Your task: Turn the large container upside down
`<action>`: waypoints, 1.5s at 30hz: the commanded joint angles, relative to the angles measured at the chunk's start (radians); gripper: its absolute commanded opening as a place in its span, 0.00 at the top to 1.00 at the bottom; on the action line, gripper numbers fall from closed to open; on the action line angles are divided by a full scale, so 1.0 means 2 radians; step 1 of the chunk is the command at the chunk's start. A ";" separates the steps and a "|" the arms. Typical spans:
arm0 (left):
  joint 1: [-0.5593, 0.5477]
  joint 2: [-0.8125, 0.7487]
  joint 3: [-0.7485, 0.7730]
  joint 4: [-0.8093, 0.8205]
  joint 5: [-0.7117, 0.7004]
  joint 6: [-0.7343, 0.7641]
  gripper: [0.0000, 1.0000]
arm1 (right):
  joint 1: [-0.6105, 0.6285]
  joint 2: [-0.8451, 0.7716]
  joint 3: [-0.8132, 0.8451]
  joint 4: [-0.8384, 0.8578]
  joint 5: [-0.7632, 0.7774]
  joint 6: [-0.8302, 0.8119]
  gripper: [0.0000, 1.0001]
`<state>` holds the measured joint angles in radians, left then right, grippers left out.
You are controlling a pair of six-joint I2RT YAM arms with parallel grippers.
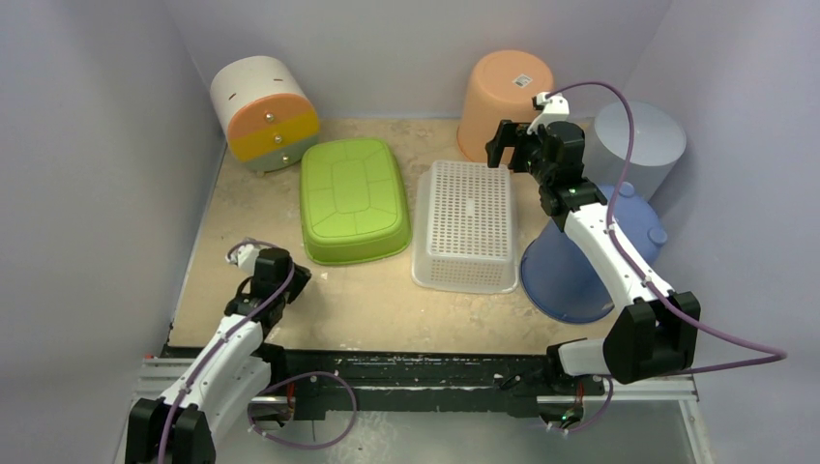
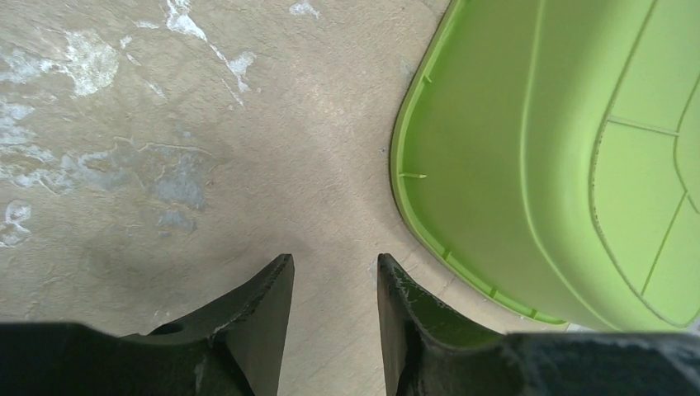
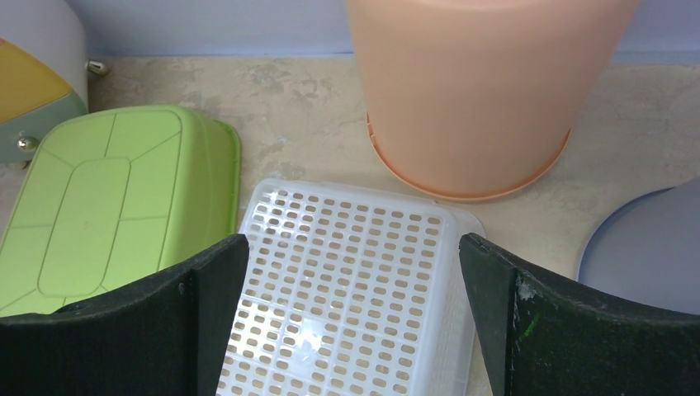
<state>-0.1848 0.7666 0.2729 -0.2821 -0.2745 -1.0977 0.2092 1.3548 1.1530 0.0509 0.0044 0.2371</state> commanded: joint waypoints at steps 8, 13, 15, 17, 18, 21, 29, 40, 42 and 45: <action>-0.002 0.047 0.084 -0.044 -0.047 0.098 0.49 | 0.075 0.012 0.013 -0.003 0.027 -0.016 0.00; -0.004 0.049 0.151 -0.057 -0.077 0.134 0.45 | 0.119 0.008 0.017 -0.004 0.042 -0.016 0.00; -0.012 0.059 0.182 -0.058 -0.093 0.147 0.44 | 0.136 0.009 0.024 -0.012 0.059 -0.017 0.00; -0.031 0.076 0.220 -0.063 -0.120 0.159 0.43 | 0.154 0.010 0.029 -0.018 0.075 -0.022 0.00; -0.045 0.087 0.238 -0.062 -0.139 0.165 0.42 | 0.163 0.011 0.030 -0.019 0.083 -0.023 0.00; -0.107 0.136 0.295 -0.061 -0.198 0.184 0.41 | 0.177 0.015 0.038 -0.021 0.093 -0.027 0.00; -0.152 0.245 0.389 -0.027 -0.162 0.246 0.39 | 0.196 0.025 0.061 -0.023 0.095 -0.029 0.00; -0.158 0.245 0.357 -0.005 -0.170 0.272 0.37 | 0.241 0.075 0.077 -0.031 0.177 -0.026 0.00; -0.158 0.237 0.347 0.006 -0.170 0.276 0.37 | 0.241 0.077 0.076 -0.035 0.188 -0.019 0.00; -0.158 0.229 0.331 0.028 -0.162 0.281 0.36 | 0.241 0.074 0.069 -0.030 0.186 -0.023 0.00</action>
<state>-0.4946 1.2655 0.9672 -0.3107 -0.5926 -0.5774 0.6941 1.5326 1.2678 -0.0296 0.3134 0.1905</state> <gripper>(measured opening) 0.632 0.998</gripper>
